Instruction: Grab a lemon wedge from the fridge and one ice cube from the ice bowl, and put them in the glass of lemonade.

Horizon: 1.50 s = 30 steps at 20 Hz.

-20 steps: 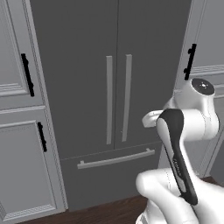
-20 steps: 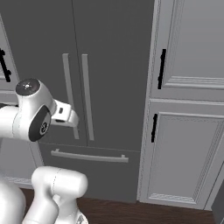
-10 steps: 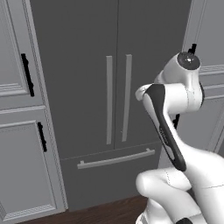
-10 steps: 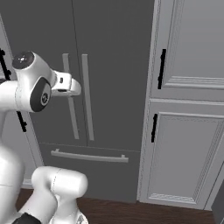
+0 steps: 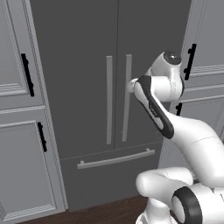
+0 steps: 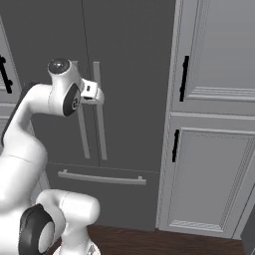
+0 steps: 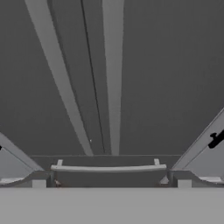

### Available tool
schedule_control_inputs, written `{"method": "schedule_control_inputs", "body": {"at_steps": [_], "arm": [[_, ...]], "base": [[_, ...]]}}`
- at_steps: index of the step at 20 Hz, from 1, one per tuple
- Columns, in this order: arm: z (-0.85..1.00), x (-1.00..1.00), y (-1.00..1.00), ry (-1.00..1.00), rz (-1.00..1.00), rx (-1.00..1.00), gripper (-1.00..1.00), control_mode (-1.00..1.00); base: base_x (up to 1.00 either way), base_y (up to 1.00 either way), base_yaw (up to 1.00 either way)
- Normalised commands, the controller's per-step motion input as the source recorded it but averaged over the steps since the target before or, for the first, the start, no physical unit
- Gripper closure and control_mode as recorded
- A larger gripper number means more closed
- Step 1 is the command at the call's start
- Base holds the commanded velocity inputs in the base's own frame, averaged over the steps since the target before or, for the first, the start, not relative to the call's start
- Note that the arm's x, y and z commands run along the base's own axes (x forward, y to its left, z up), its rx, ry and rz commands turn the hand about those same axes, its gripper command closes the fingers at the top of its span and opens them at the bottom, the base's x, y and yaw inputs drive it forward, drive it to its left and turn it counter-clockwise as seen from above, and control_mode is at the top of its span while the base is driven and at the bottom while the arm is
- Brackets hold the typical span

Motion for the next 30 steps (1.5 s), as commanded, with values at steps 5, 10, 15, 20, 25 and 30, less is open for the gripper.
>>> {"method": "schedule_control_inputs", "body": {"at_steps": [5, 10, 15, 20, 25, 30], "arm": [[-0.40, 0.74, 0.00, 0.00, -0.01, 0.00, -1.00, -1.00], [-0.31, 0.78, 0.00, 0.00, -0.01, 0.00, -1.00, -1.00], [-0.30, 0.83, 0.00, 0.01, 0.00, 0.00, -1.00, -1.00], [-0.29, 0.68, 0.00, 0.00, 0.00, 0.00, -1.00, -1.00], [-0.32, 0.52, 0.00, 0.00, 0.00, 0.00, -1.00, -1.00], [-0.15, 0.42, 0.03, 0.00, 0.00, 0.00, -1.00, -1.00]], "base": [[0.00, 0.00, 0.00], [0.00, 0.00, 0.00], [0.00, 0.00, 0.00], [0.00, 0.00, 0.00], [0.00, 0.00, 0.00], [0.00, 0.00, 0.00]]}}
